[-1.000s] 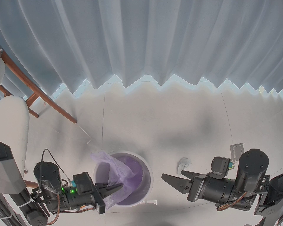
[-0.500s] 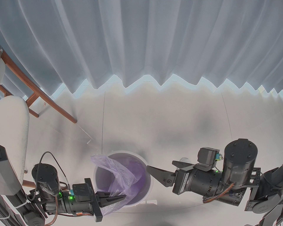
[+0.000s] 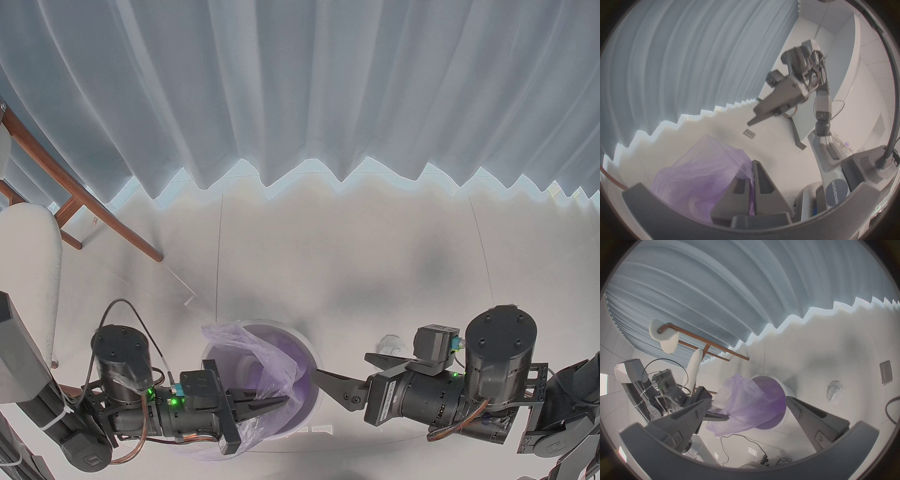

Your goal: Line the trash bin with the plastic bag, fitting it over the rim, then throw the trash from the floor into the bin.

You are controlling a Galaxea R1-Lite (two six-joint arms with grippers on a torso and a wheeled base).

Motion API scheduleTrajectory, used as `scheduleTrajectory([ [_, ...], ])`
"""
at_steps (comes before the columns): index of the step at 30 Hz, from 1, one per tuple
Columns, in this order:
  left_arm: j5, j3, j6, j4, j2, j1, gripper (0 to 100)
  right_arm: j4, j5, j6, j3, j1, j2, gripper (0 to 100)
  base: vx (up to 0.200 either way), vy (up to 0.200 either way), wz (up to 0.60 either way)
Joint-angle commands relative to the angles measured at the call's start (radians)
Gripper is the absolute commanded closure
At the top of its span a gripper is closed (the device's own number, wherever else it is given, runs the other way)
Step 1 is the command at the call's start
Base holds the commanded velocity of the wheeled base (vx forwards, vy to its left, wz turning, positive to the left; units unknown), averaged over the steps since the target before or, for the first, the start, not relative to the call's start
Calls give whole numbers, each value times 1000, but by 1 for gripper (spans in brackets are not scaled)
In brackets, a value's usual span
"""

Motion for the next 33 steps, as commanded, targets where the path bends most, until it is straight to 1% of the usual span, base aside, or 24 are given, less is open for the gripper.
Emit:
scheduleTrajectory([
  [1,0,-215,237,458,-63,-4,100,22,-14,0,7,8,-88,0,0,0,0],
  [5,-2,-241,234,476,-73,2,100,23,-14,1,24,8,-122,0,0,0,0],
  [6,-2,-279,233,527,-88,34,100,22,-14,7,39,8,-144,0,0,0,0],
  [7,-2,-293,234,555,-96,46,100,22,-14,7,41,8,-145,0,0,0,0],
  [8,-2,-340,242,648,-125,65,100,20,-14,9,42,8,-145,0,0,0,0],
  [10,-2,-435,268,797,-171,66,100,20,-14,11,42,5,-144,0,0,0,0],
  [11,-2,-477,286,863,-185,66,100,20,-14,11,41,2,-142,0,0,0,0],
  [12,0,-492,295,889,-189,65,100,20,-14,11,41,2,-140,0,0,0,0],
  [13,0,-598,380,1062,-206,62,100,20,-16,11,38,-6,-133,0,0,0,0],
  [14,1,-644,432,1142,-208,62,100,20,-16,11,36,-11,-133,0,0,0,0],
  [16,14,-727,581,1312,-204,62,100,22,-16,11,30,-11,-130,0,0,0,0],
  [17,28,-748,645,1375,-204,63,100,22,-16,11,28,-11,-128,0,0,0,0],
  [18,34,-754,667,1395,-206,63,100,22,-16,11,28,-11,-127,0,0,0,0],
  [19,89,-777,789,1490,-209,55,100,22,-16,12,25,-11,-113,0,0,0,0],
  [21,149,-791,892,1567,-227,17,100,22,-16,12,19,-12,-91,0,0,0,0],
  [22,179,-787,927,1596,-238,-6,100,22,-16,14,15,-12,-76,0,0,0,0],
  [23,182,-785,932,1599,-240,-9,100,22,-16,14,13,-12,-74,0,0,0,0],
  [24,235,-761,978,1630,-255,-52,100,22,-16,18,7,-11,-44,0,0,0,0],
  [26,296,-704,1033,1638,-281,-107,100,20,-16,20,-16,-12,-9,0,0,0,0],
  [29,351,-596,1047,1625,-303,-193,100,20,-16,20,-47,-25,19,0,0,0,0],
  [31,368,-535,1042,1621,-301,-250,100,22,-16,20,-61,-25,21,0,0,0,0],
  [33,377,-511,1041,1604,-295,-282,100,22,-14,20,-64,-25,24,0,0,0,0],
])
